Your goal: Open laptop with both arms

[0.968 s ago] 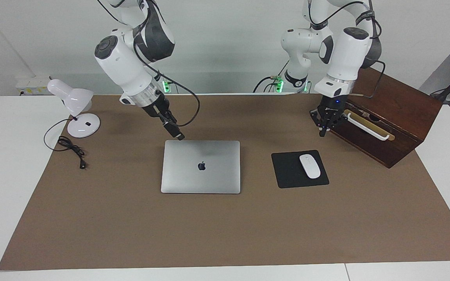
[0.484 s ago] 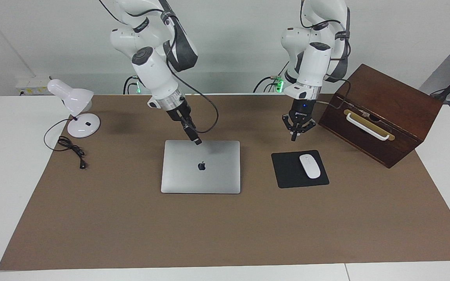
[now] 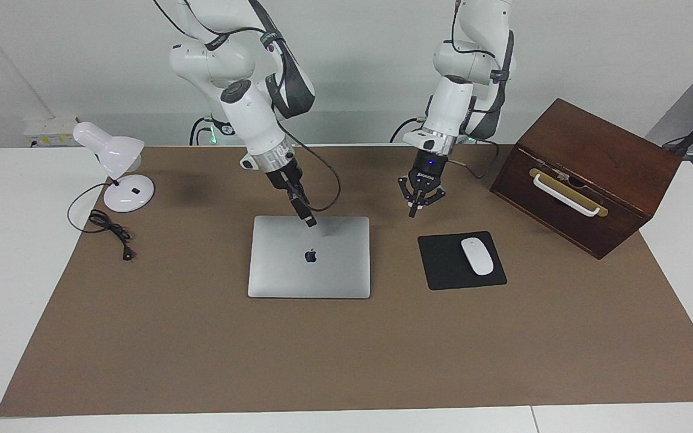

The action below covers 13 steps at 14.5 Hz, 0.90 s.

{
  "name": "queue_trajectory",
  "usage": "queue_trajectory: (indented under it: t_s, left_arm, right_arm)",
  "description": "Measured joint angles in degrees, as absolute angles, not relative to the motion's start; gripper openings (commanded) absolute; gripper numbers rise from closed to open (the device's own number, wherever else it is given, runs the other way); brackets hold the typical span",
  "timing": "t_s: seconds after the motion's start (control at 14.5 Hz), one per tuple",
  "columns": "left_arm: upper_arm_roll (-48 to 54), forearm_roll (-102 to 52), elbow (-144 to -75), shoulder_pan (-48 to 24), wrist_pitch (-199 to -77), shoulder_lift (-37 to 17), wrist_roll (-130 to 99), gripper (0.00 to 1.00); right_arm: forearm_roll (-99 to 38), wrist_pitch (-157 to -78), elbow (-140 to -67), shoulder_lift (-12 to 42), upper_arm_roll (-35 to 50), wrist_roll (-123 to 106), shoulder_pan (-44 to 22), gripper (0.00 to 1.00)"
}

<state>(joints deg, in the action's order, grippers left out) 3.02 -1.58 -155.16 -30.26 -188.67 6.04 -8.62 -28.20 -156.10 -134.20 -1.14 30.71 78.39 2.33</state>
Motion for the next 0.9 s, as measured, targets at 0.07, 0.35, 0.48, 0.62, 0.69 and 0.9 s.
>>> queue_trajectory:
  t_s: [0.07,0.35,0.48,0.62,0.69,0.9]
  left_arm:
    - [3.0,-1.58,-155.22,-31.43,-190.87,5.04,-9.57,0.0]
    - [3.0,-1.65,-155.53,-34.79,-198.44,-0.3,-11.17,0.0]
    - [2.97,-2.11,-155.47,-35.6,-199.46,-1.87,-11.21,0.0]
    - [2.96,-2.44,-154.88,-36.23,-199.59,-2.45,-11.23,0.0]
    - [2.95,-2.98,-154.37,-36.71,-199.59,-2.71,-11.25,0.0]
    - [2.93,-5.31,-152.1,-38.88,-199.58,-4.87,-11.26,0.0]
  right_arm:
    - [-28.2,-157.48,-134.69,-0.67,30.97,78.39,2.33,1.0]
    - [-28.2,-162.89,-135.5,2.14,32.1,78.39,2.33,1.0]
    - [-28.2,-164.47,-135.8,3.1,32.55,78.39,2.33,1.0]
    - [-28.2,-164.63,-135.87,3.23,32.71,78.39,2.33,1.0]
    - [-28.2,-164.64,-135.87,3.23,32.72,78.39,2.33,1.0]
    - [-28.21,-164.64,-135.91,3.23,32.75,78.42,2.33,1.0]
